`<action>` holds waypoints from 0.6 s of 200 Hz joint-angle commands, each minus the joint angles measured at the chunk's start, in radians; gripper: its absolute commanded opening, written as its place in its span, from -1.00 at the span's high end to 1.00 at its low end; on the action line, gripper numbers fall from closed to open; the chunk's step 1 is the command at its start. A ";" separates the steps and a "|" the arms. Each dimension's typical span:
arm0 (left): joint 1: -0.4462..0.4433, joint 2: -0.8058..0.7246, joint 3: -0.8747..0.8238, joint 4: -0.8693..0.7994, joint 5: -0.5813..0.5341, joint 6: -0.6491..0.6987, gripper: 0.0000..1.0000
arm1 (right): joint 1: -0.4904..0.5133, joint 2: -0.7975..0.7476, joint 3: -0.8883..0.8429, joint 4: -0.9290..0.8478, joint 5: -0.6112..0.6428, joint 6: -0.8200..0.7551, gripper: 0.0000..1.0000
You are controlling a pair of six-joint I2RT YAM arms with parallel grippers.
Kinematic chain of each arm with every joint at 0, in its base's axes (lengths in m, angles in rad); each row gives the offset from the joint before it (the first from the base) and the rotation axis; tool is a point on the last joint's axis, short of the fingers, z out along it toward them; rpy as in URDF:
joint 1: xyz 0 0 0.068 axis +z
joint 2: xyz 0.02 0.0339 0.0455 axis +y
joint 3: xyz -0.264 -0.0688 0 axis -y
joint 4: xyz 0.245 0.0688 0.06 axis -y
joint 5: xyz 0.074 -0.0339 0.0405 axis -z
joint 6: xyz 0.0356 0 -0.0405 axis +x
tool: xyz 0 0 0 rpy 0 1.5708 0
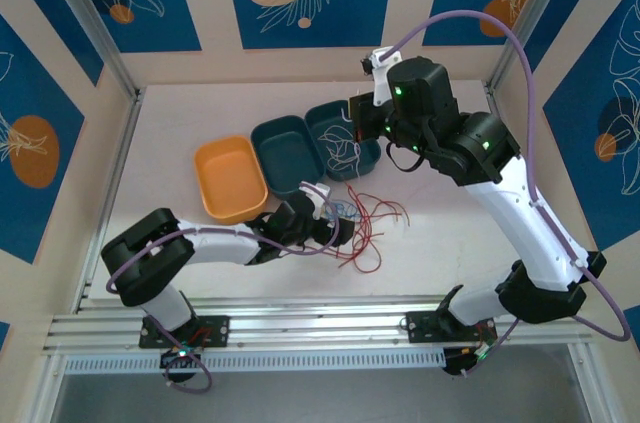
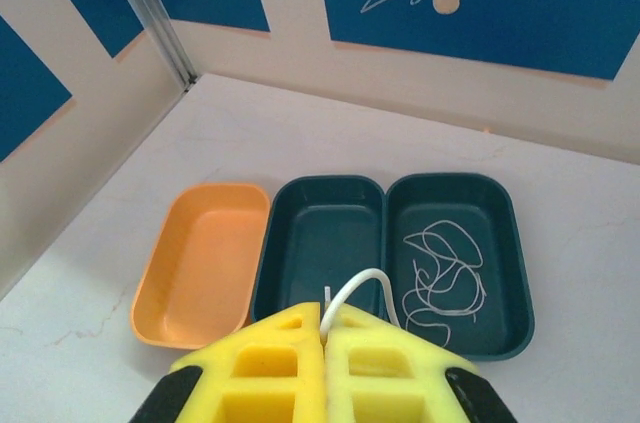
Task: Untangle the cables
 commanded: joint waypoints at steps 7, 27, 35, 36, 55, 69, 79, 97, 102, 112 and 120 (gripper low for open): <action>-0.004 -0.010 0.014 -0.006 -0.011 -0.005 -1.00 | 0.013 0.010 0.076 -0.014 0.044 -0.059 1.00; -0.003 -0.017 0.006 -0.010 -0.023 -0.006 -1.00 | 0.015 0.011 0.108 -0.002 0.047 -0.077 1.00; -0.003 -0.020 0.004 -0.008 -0.027 -0.004 -1.00 | 0.016 0.010 0.120 0.001 0.039 -0.078 1.00; -0.003 -0.021 0.004 -0.008 -0.029 -0.003 -1.00 | 0.016 0.009 0.122 0.001 0.038 -0.078 1.00; -0.003 -0.021 0.006 0.014 -0.029 0.025 -1.00 | 0.019 0.004 0.136 0.010 0.007 -0.079 1.00; -0.003 -0.021 0.009 0.064 -0.011 0.093 -1.00 | 0.022 0.000 0.141 0.016 -0.006 -0.077 1.00; -0.003 -0.020 0.010 0.115 -0.006 0.138 -1.00 | 0.025 0.000 0.142 0.019 -0.012 -0.073 1.00; -0.003 -0.007 0.027 0.201 -0.010 0.190 -1.00 | 0.029 0.002 0.145 0.022 -0.016 -0.068 1.00; -0.005 0.003 0.039 0.208 -0.013 0.200 -1.00 | 0.030 0.005 0.148 0.022 -0.017 -0.066 1.00; -0.005 0.023 0.070 0.204 -0.017 0.208 -1.00 | 0.032 0.010 0.158 0.018 -0.019 -0.066 1.00; -0.005 0.045 0.099 0.186 -0.020 0.213 -1.00 | 0.035 0.014 0.169 0.018 -0.022 -0.068 1.00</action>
